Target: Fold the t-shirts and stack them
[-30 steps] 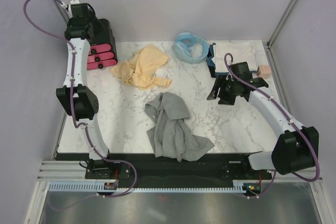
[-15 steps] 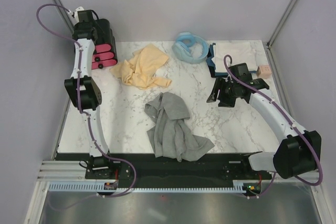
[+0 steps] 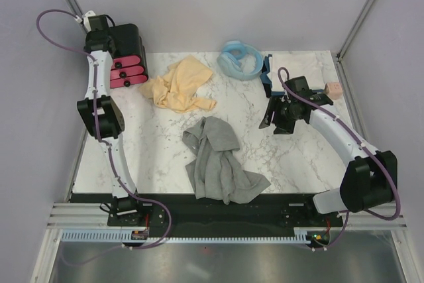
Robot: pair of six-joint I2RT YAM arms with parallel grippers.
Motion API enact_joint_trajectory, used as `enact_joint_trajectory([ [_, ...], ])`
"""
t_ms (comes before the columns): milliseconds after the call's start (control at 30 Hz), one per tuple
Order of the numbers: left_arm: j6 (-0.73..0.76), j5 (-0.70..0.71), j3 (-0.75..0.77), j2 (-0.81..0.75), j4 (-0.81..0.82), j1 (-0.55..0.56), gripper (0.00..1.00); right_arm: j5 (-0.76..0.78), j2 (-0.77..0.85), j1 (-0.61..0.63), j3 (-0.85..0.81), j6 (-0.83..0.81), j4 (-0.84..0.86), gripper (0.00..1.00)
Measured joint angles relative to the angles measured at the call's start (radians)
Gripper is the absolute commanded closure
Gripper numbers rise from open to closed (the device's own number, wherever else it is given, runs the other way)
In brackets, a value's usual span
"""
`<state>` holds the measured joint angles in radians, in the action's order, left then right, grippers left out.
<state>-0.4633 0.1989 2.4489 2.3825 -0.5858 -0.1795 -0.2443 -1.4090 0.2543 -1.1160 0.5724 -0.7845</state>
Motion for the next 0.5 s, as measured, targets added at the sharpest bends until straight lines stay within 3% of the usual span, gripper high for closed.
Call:
enact_joint_trajectory([
  [200,-0.002,0.000,-0.060,-0.011,0.074,-0.006,0.98,-0.006,-0.056,0.000,-0.026,-0.002,0.006,0.33],
  [500,-0.009,0.002,-0.306,-0.153,0.164,0.014,0.98,-0.014,-0.082,0.000,-0.047,-0.017,0.018,0.33],
])
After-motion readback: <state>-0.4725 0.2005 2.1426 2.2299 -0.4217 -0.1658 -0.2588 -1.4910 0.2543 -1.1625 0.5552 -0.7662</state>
